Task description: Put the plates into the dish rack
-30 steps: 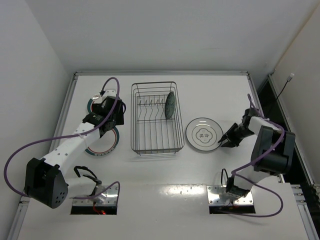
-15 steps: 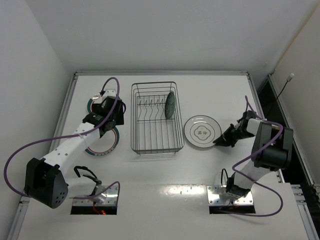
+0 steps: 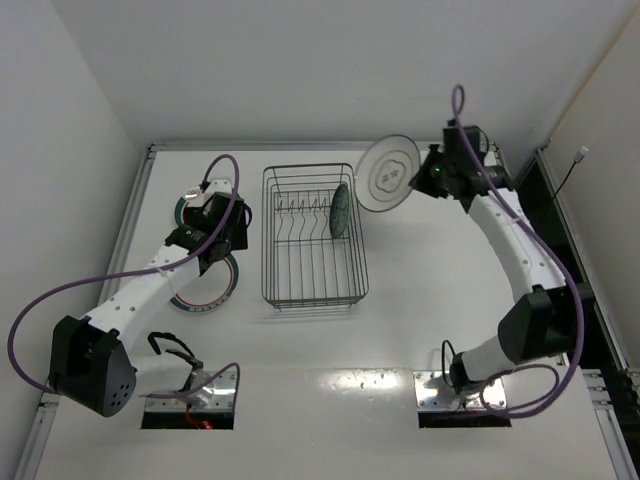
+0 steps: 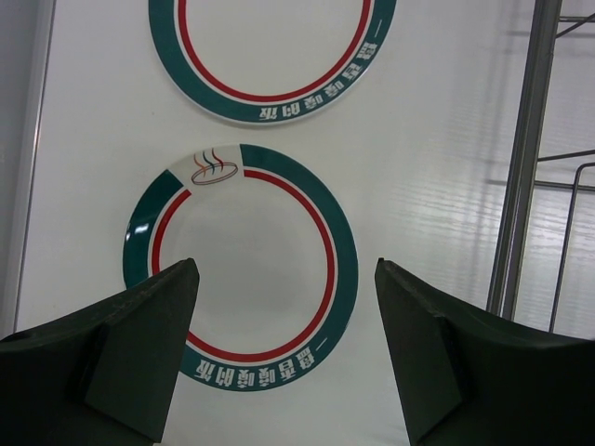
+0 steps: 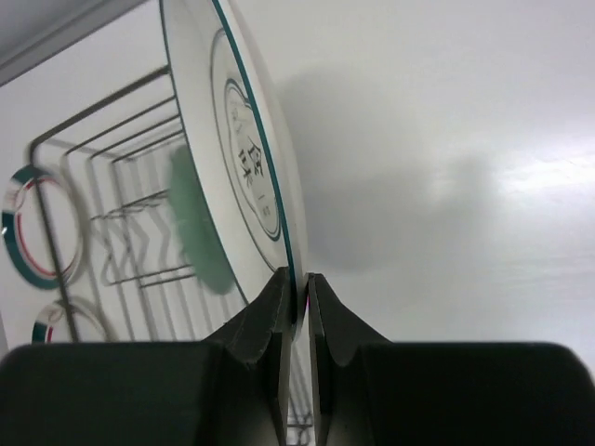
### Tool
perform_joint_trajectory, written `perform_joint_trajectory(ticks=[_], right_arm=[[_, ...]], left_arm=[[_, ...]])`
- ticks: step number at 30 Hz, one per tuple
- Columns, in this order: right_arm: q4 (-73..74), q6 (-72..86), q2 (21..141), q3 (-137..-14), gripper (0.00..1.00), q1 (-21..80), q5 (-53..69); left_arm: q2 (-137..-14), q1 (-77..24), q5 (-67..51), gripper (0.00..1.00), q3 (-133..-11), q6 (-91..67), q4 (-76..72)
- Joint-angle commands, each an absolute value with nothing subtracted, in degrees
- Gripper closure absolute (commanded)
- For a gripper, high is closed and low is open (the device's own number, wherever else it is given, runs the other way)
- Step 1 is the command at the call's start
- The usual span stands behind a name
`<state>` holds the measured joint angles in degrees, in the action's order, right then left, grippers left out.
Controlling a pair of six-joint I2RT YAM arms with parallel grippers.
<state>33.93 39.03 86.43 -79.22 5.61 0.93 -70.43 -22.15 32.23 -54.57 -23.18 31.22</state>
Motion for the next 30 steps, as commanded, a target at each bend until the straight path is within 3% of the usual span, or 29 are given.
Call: perform_joint_trajectory(ticks=[1, 11, 30], right_arm=[[37.69, 40.17, 84.11, -86.46, 1.0, 16.22, -12.63], [46.3, 37.27, 93.77, -98.69, 1.0, 32.77, -35.48], [60.03, 31.55, 119.0, -127.88, 1.0, 42.89, -54.75]], left_arm=[[-70.31, -22.5, 33.49, 0.26, -56.6, -23.91, 30.76], [-70.31, -22.5, 33.49, 0.26, -56.6, -23.91, 30.76], [-70.31, -22.5, 33.49, 0.26, -56.6, -23.91, 30.76]])
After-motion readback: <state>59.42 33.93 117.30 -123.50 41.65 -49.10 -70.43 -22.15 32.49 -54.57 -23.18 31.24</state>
